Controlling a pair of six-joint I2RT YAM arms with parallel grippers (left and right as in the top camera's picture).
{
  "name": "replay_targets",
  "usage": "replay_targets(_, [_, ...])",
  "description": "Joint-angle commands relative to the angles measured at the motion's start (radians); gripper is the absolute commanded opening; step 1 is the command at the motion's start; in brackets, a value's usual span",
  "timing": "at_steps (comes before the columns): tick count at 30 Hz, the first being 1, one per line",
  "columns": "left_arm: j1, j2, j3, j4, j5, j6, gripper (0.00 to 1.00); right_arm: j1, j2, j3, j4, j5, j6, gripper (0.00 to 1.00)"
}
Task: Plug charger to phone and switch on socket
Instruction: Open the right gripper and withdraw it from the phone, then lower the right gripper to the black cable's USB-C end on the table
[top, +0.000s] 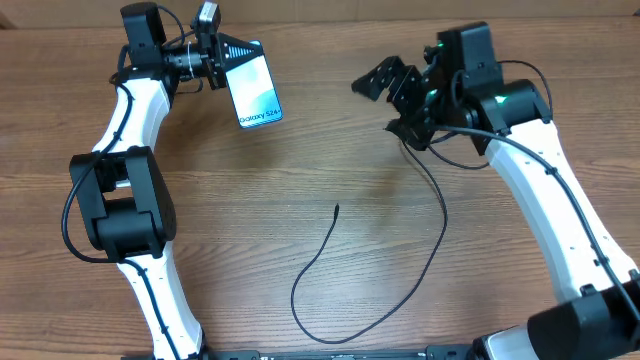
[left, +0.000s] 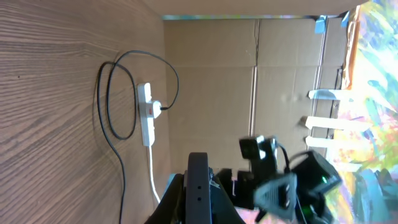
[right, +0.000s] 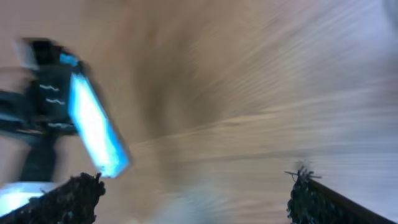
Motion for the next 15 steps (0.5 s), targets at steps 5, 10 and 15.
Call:
replay_targets(5, [0.005, -0.005, 0.009, 0.004, -0.006, 0.023, 0.04, 0.156, 0.024, -0.053, -0.134, 0.356, -0.098, 1.0])
replay_targets(10, [0.005, -0.005, 0.009, 0.004, -0.006, 0.023, 0.04, 0.236, 0.08, -0.097, -0.134, 0.356, -0.025, 1.0])
replay_targets(15, [0.005, -0.005, 0.009, 0.003, -0.006, 0.045, 0.04, 0.298, 0.154, -0.148, -0.112, 0.356, 0.068, 1.0])
